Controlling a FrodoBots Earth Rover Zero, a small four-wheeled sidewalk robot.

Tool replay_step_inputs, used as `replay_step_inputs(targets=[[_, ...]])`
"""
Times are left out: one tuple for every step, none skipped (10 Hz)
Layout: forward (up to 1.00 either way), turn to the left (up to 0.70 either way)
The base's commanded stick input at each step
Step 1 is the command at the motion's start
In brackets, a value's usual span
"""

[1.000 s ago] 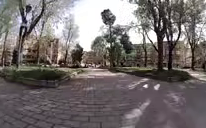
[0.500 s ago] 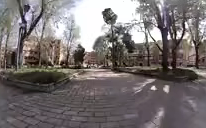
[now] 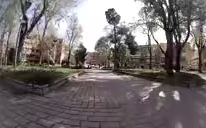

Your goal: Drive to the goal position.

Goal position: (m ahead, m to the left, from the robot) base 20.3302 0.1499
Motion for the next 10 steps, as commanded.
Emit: replay_step_inputs(targets=[[0.70, 0.00], [0.70, 0.00], [0.70, 0.00], [0.70, 0.00], [0.70, 0.00], [0.70, 0.00], [0.70, 0.00], [0.70, 0.00], [0.70, 0.00], [0.70, 0.00]])
